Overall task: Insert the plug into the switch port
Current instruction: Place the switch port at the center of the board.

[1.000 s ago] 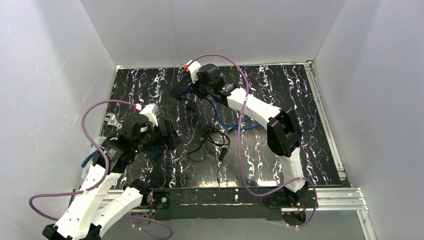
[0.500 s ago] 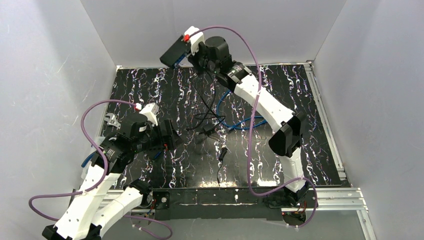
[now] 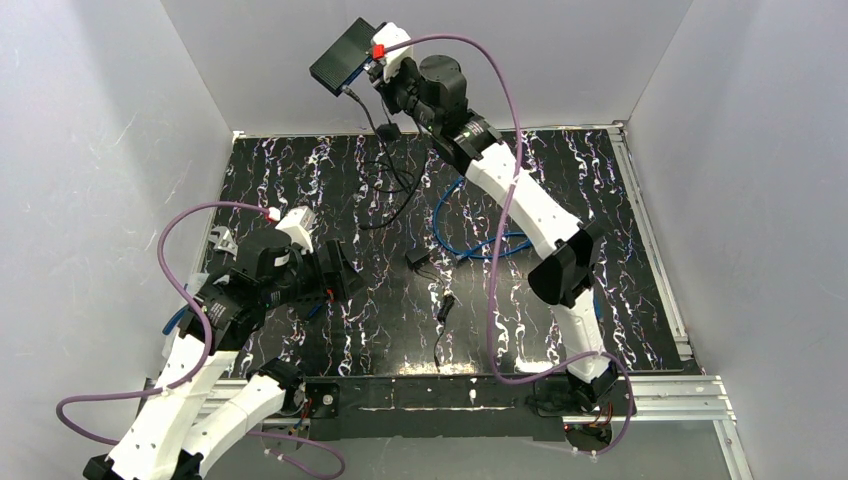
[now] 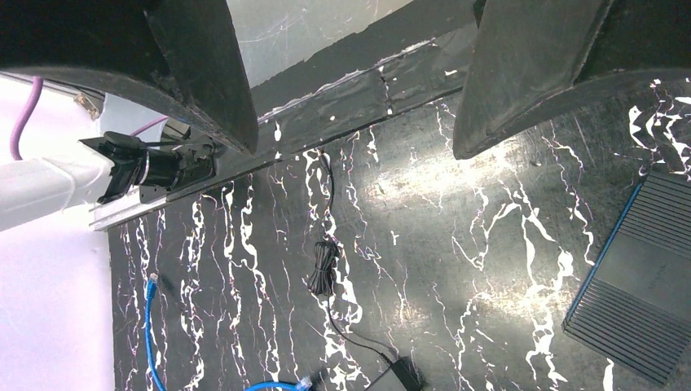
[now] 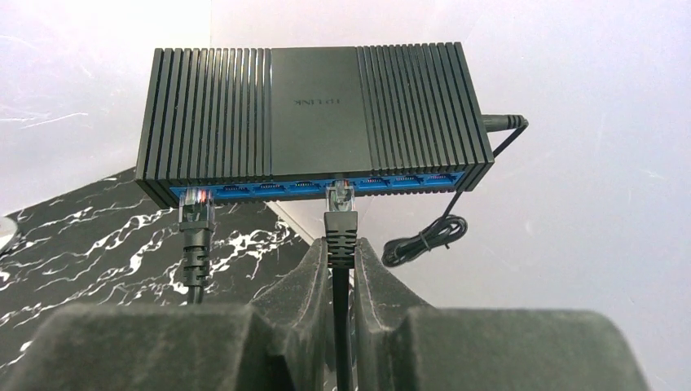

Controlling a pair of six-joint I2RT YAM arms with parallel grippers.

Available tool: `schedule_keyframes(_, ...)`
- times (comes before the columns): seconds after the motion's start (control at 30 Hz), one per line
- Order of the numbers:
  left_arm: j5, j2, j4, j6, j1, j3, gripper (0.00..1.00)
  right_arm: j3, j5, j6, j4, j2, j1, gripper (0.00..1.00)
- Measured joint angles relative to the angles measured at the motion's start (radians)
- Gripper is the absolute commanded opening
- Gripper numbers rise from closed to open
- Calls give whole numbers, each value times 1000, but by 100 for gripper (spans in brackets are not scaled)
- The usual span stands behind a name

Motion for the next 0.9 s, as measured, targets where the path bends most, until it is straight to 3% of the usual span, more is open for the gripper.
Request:
schedule_keyframes(0.3,5,-6,0,5,4,0,87,1,2,9,129,170,-18,1)
schedule_keyframes(0.9,38,-10,23,6,11,-23,87,-55,-17,114,118,344,-25,1)
